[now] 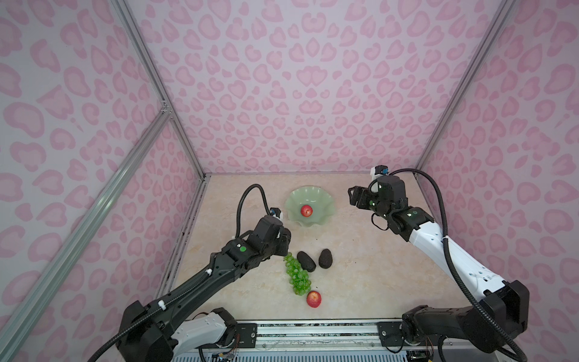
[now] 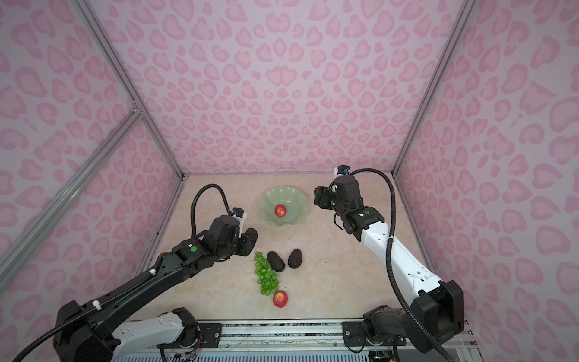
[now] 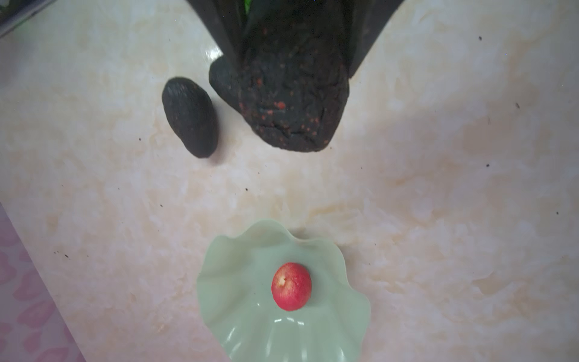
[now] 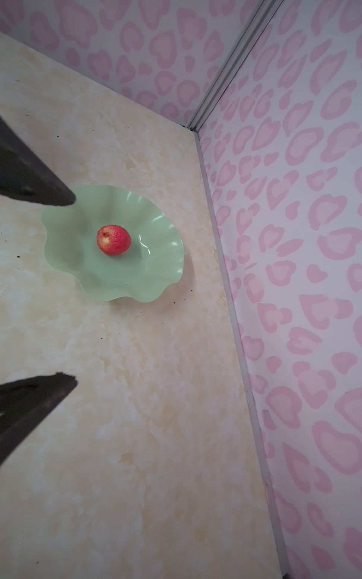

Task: Place and organize the fake fruits in the fruit bowl
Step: 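Carry the avocado with the left gripper into the bowl and release it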

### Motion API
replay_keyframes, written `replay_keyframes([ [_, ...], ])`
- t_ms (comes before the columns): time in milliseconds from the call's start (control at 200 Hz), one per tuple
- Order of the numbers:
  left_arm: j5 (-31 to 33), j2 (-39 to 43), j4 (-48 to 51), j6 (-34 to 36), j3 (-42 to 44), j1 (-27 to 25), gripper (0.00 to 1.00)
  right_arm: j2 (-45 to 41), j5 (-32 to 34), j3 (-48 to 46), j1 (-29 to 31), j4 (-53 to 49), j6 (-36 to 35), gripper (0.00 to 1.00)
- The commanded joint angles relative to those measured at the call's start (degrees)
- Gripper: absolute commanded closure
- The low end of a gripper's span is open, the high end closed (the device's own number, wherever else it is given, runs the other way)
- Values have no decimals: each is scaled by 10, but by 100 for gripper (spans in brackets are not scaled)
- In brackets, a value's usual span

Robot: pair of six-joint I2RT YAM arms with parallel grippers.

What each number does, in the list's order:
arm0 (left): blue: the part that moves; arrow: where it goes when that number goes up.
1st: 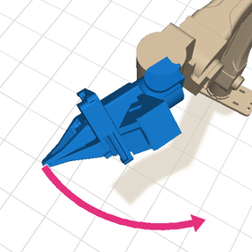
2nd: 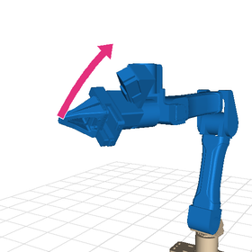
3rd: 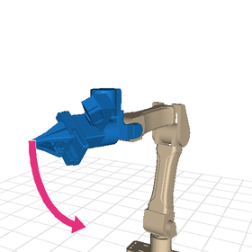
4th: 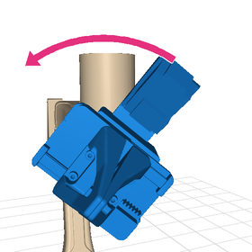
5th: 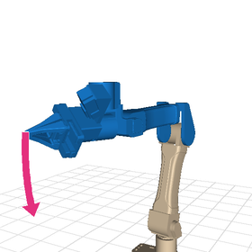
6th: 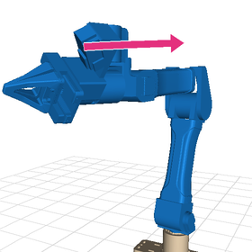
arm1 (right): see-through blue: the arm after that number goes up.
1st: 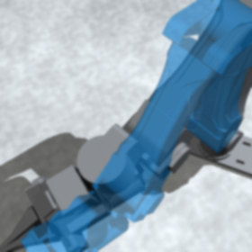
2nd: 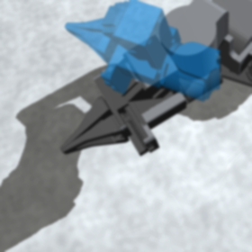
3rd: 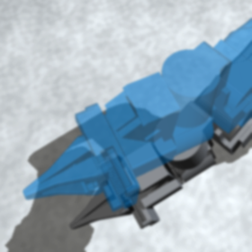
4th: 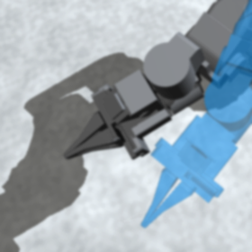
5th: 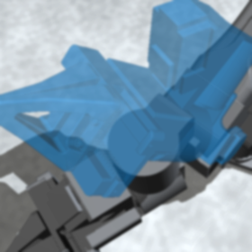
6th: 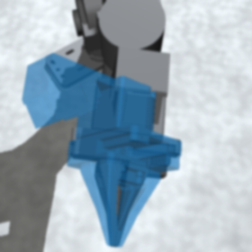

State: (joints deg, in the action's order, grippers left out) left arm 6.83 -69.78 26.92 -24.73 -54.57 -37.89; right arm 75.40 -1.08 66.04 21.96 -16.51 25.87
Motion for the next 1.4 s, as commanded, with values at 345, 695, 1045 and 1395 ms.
replay_keyframes([
  [345, -26, -374, 13, 104, -352, 84, 59, -86, 4, -38, -23, -86, -33, 16],
  [695, 9, -532, 56, 62, -489, 89, 59, -104, -13, -46, -25, -93, -30, 16],
  [1045, 5, -583, 87, 36, -535, 91, 43, -97, -22, -39, -29, -90, -33, 16],
  [1395, -28, -519, 81, 31, -554, 91, 34, -92, -41, -42, -29, -97, -36, 17],
])
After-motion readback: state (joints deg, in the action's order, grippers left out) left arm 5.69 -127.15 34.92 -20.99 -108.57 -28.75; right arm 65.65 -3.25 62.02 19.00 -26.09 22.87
